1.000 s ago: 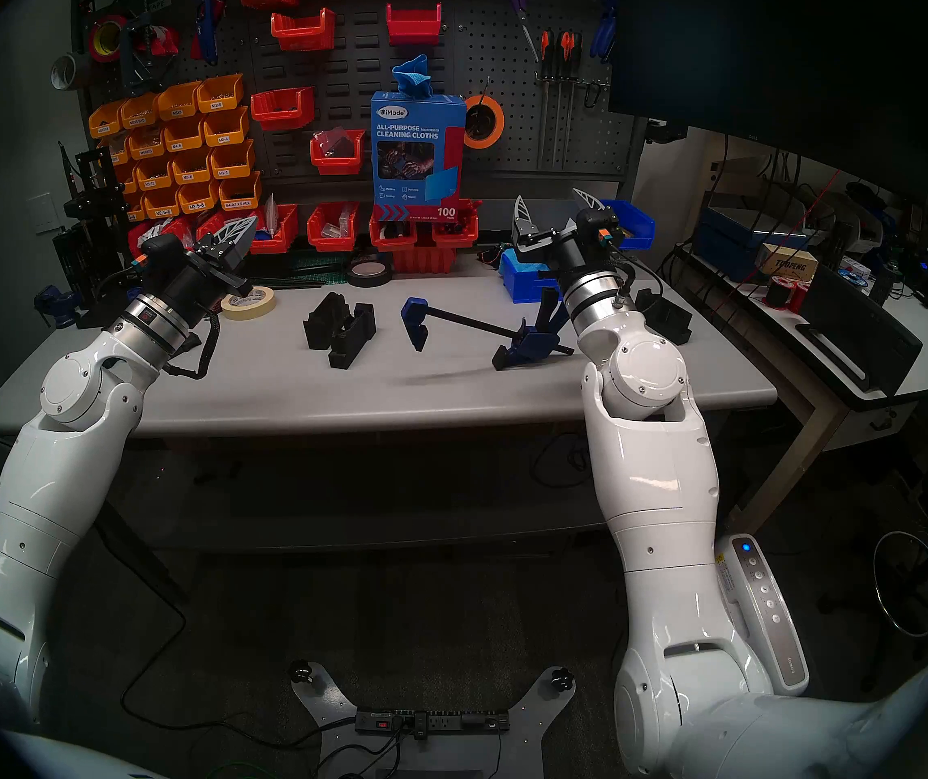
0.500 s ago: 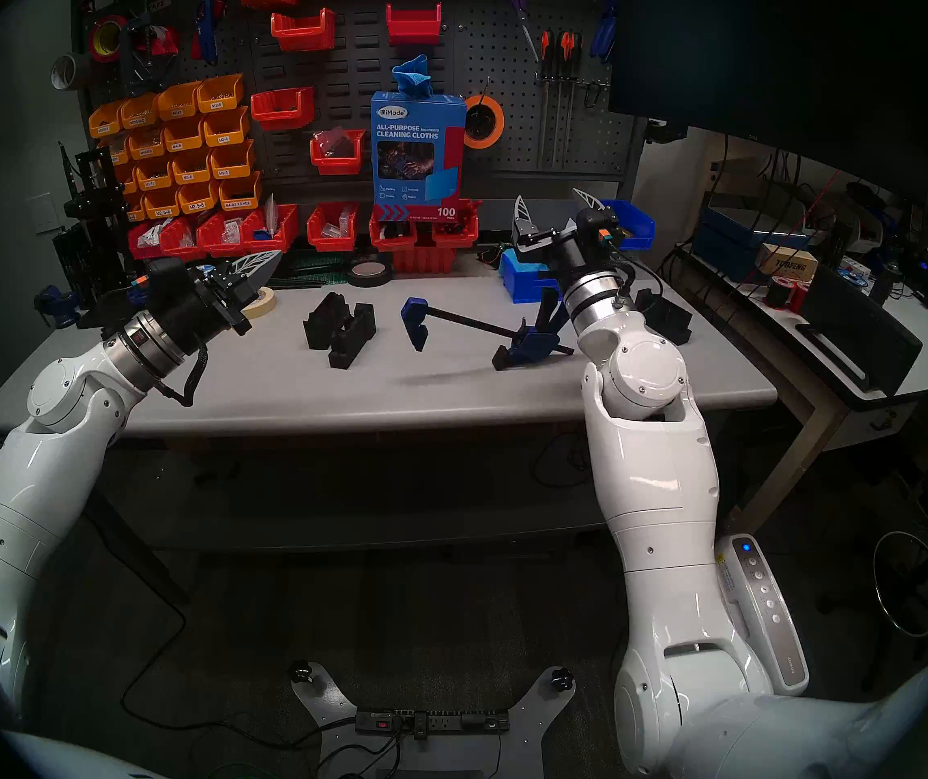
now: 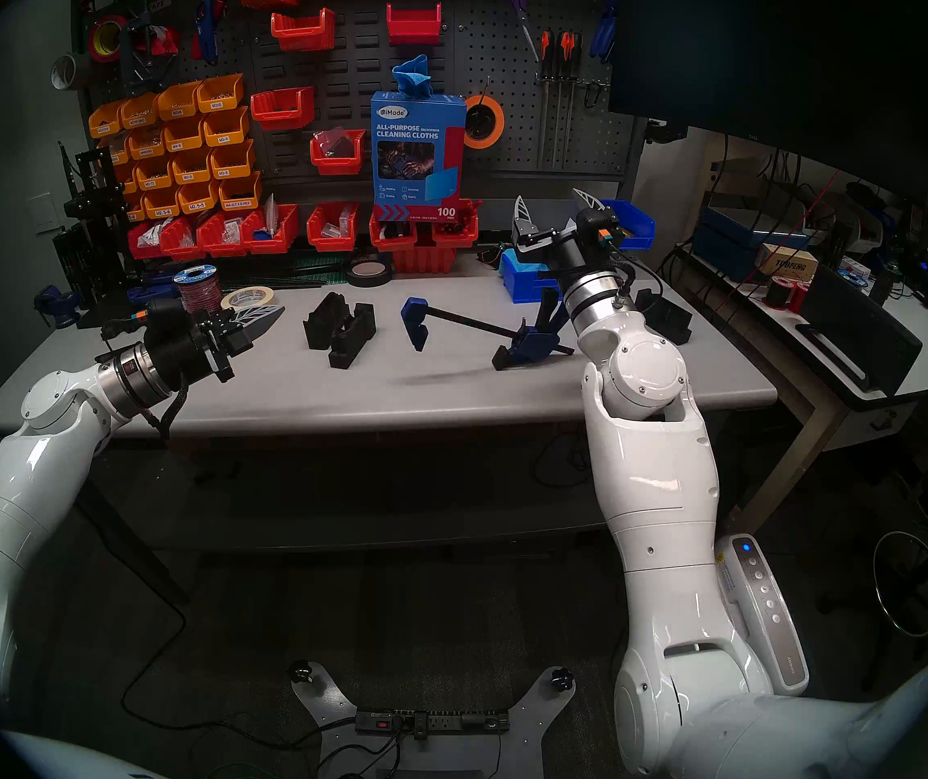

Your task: Clamp the two 3D printed pieces together with the clamp

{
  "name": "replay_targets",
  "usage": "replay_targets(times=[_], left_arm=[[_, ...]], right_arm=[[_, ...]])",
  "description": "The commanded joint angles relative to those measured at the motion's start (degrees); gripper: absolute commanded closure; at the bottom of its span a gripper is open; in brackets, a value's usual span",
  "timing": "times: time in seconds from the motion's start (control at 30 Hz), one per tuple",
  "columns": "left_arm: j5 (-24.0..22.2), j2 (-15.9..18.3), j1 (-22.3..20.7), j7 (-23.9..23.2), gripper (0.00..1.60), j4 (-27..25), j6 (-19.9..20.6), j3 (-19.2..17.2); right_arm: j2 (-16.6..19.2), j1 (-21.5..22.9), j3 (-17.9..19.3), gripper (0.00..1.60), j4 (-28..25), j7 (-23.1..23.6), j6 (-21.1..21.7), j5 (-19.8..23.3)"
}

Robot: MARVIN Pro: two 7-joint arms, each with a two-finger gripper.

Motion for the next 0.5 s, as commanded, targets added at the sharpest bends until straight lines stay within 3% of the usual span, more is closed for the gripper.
replay_targets(times=[0.0, 0.47], left_arm=[[0.3, 0.5, -6.1, -3.9, 1.6, 2.0, 0.4, 0.6], [4.2, -3.4, -12.1, -4.4, 1.6, 6.5, 2.3, 3.9]], right_arm=[[0.0, 1.6, -0.1, 0.0, -1.8, 0.0, -0.4, 0.0], [0.0, 1.6, -0.1, 0.0, -1.7, 0.1, -0.4, 0.0]])
